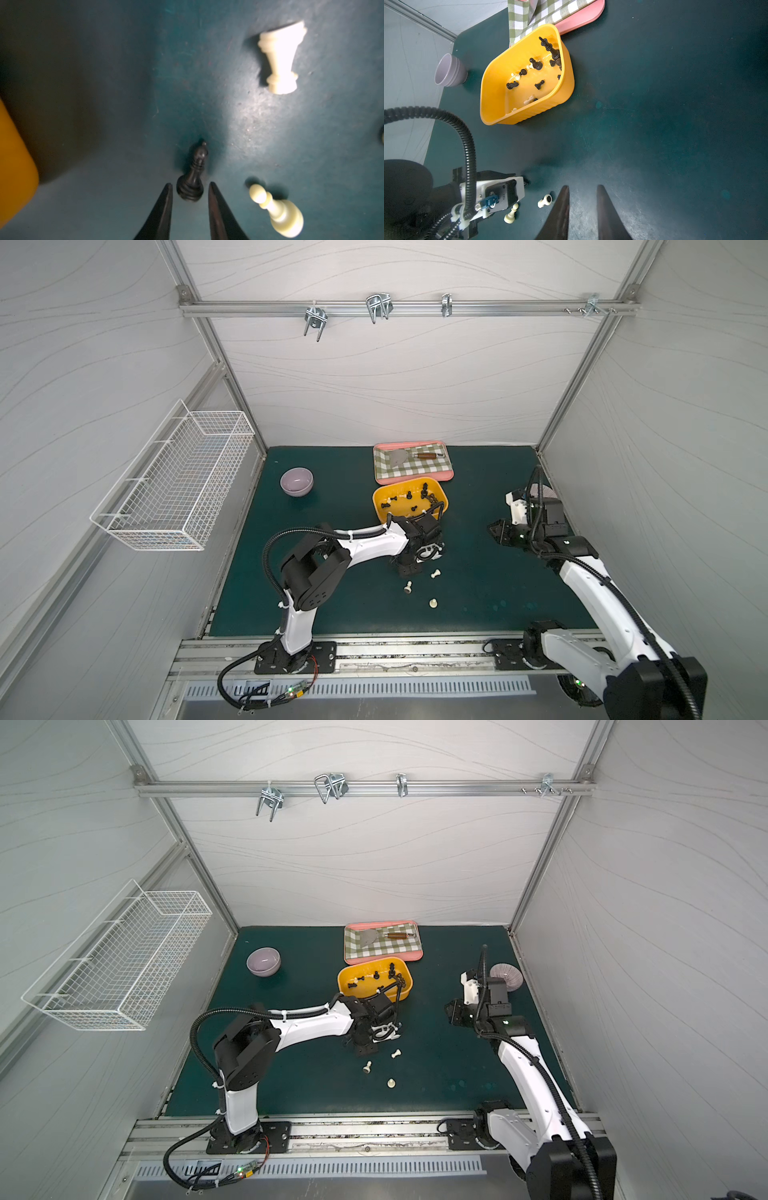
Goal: Put the chess pieces into the storage box
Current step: Pick up the chess piece at the center of the board.
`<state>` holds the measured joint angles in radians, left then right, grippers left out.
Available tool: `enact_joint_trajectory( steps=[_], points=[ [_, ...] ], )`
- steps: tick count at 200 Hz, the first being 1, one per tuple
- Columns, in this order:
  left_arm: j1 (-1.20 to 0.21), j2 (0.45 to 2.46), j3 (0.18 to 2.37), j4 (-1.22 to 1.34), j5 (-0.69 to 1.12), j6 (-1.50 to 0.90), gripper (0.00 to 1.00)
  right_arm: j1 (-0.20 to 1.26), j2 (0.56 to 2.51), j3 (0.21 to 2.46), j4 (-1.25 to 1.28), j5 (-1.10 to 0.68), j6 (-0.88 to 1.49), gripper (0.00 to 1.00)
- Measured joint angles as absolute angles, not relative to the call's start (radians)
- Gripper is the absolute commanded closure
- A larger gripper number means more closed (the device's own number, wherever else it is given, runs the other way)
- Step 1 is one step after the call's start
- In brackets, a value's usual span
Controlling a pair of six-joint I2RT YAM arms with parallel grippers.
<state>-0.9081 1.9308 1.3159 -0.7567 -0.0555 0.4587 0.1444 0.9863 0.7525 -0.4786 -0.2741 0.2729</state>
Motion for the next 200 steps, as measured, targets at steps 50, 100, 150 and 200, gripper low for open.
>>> enact_joint_trajectory(
  steps=[50, 100, 150, 200],
  points=[
    [-0.908, 1.954, 1.332, -0.760, -0.048, 0.461, 0.71, 0.142, 0.986, 0.752, -0.479, -0.274, 0.273, 0.75],
    [-0.908, 1.963, 1.332, -0.766, -0.044, 0.460, 0.75, 0.139, 0.986, 0.752, -0.479, -0.274, 0.273, 0.75],
    [-0.908, 1.963, 1.333, -0.774, -0.038, 0.455, 0.78, 0.137, 0.988, 0.752, -0.479, -0.275, 0.273, 0.75],
    [-0.908, 1.963, 1.346, -0.780, -0.024, 0.445, 0.79, 0.136, 0.990, 0.752, -0.479, -0.275, 0.273, 0.75]
  ],
)
